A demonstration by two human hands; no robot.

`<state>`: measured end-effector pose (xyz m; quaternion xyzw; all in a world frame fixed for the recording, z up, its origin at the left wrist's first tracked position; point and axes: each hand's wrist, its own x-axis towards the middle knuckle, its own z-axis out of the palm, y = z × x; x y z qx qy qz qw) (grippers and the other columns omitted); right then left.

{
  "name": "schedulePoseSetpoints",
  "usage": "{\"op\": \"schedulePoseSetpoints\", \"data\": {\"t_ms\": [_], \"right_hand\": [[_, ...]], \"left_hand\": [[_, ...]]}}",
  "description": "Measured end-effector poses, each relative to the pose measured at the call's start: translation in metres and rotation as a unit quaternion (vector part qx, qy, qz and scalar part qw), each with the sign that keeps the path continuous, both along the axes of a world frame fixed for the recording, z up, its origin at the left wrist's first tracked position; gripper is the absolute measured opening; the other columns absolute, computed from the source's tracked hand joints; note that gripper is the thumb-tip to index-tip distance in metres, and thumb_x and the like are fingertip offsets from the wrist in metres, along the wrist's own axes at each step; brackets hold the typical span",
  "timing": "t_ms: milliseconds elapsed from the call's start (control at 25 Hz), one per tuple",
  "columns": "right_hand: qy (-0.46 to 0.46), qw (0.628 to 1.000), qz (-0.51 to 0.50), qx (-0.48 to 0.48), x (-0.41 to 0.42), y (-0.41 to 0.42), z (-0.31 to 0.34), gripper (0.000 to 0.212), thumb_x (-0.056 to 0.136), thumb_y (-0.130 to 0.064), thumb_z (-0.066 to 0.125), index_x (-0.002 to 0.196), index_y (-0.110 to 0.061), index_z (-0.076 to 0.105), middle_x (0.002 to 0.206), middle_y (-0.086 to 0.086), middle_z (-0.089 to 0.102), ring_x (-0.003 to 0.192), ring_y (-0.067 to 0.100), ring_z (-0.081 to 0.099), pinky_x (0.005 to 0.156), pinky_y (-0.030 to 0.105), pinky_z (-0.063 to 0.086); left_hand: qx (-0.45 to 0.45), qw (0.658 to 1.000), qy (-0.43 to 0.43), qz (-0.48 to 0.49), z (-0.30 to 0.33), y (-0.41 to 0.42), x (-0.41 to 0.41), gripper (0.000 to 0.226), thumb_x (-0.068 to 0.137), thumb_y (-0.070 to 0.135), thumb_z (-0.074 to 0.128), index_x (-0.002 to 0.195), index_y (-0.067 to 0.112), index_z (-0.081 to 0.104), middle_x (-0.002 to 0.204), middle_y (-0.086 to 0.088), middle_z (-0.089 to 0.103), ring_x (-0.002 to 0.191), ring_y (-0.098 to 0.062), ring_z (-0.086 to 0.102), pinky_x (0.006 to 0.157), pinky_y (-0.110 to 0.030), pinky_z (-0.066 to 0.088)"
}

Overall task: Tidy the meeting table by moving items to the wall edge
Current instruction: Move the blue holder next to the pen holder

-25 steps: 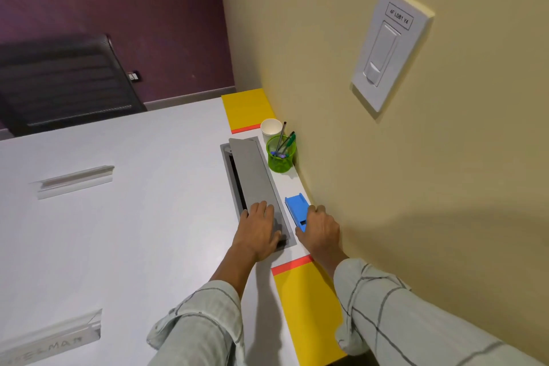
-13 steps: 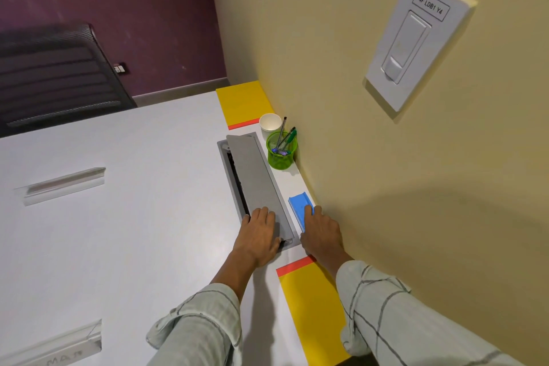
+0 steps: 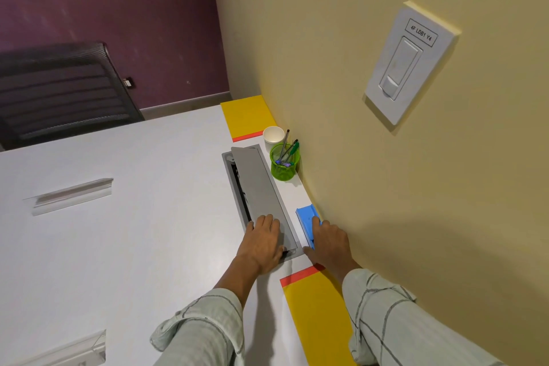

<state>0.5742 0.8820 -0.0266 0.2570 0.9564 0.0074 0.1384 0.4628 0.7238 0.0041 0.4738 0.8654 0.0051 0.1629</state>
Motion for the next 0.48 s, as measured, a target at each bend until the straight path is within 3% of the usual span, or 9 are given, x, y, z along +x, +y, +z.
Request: {"op": "schedulePoseSetpoints", "data": {"t_ms": [120,240,360,480], "right_hand": [[0.017,0.999,0.023,0.026,-0.003,0.002,0.008,0.074,0.083,-0.072,0.053,0.127,-0.013,0.046,0.088,0.002,0.055,0.071,0.013,0.047,0.06,0.024,0.036],[0.027,0.998,0.046,0.031,-0.007,0.001,0.012,0.068,0.092,-0.065,0.043,0.132,-0.011,0.043,0.107,0.008,0.059,0.087,0.017,0.053,0.068,0.027,0.043],[0.018,0.995,0.095,0.021,-0.012,-0.002,0.018,0.063,0.096,-0.054,0.043,0.138,-0.009,0.039,0.132,0.015,0.052,0.116,0.028,0.053,0.09,0.036,0.049],[-0.001,0.987,0.163,0.003,-0.015,-0.01,0.026,0.069,0.098,-0.051,0.041,0.149,-0.006,0.029,0.155,0.02,0.033,0.142,0.035,0.032,0.116,0.045,0.032]], "left_hand": [[-0.004,1.0,0.011,-0.005,0.002,-0.001,-0.001,0.06,0.095,0.045,0.048,0.141,0.01,0.032,0.147,-0.013,0.036,0.135,-0.031,0.034,0.117,-0.048,0.027],[-0.012,1.0,0.013,-0.004,0.006,-0.001,0.005,0.059,0.095,0.042,0.049,0.141,0.01,0.031,0.148,-0.014,0.035,0.135,-0.032,0.033,0.116,-0.05,0.027],[-0.006,1.0,0.016,-0.007,0.016,0.0,0.012,0.057,0.095,0.041,0.049,0.14,0.009,0.033,0.146,-0.014,0.037,0.133,-0.032,0.035,0.115,-0.049,0.029],[-0.006,0.999,0.043,-0.008,0.027,-0.008,0.017,0.054,0.096,0.042,0.045,0.137,0.008,0.036,0.144,-0.015,0.039,0.131,-0.032,0.036,0.113,-0.051,0.028]]}}
